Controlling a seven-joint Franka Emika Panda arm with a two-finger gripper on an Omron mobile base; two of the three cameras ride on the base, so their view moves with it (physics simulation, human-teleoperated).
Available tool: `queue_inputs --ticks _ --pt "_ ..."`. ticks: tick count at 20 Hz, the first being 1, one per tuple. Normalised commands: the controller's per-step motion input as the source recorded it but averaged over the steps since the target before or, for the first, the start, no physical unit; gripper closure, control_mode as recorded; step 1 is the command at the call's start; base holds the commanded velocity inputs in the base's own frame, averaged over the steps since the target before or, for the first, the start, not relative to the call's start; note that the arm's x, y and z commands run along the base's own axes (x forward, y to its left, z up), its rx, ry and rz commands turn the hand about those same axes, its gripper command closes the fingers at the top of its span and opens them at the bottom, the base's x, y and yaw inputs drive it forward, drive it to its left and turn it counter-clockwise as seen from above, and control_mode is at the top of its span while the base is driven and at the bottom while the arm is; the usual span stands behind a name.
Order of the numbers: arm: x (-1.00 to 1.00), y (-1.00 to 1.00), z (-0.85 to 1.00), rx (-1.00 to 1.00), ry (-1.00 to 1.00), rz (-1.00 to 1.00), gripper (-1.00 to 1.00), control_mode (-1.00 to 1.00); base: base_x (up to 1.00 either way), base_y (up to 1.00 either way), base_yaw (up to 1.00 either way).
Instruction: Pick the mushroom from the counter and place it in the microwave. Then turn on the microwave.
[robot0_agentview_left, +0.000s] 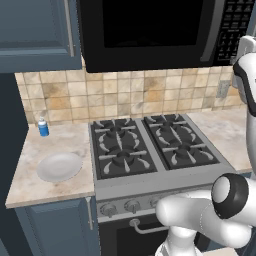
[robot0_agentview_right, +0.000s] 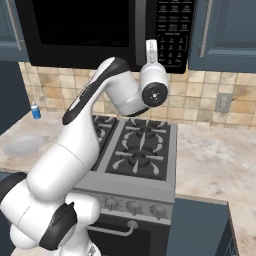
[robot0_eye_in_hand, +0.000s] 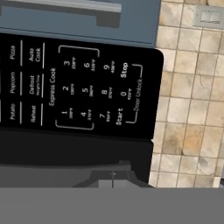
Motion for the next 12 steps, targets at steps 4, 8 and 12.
queue_inputs --ticks 4,8,12 --pt "0.08 -0.06 -0.01 0.0 0.0 0.0 1.0 -1.0 0.0 0.0 0.0" --pt "0.09 -0.06 -0.01 0.0 0.0 0.0 1.0 -1.0 0.0 0.0 0.0" --pt "0.1 -0.05 -0.01 0.0 0.0 0.0 1.0 -1.0 0.0 0.0 0.0"
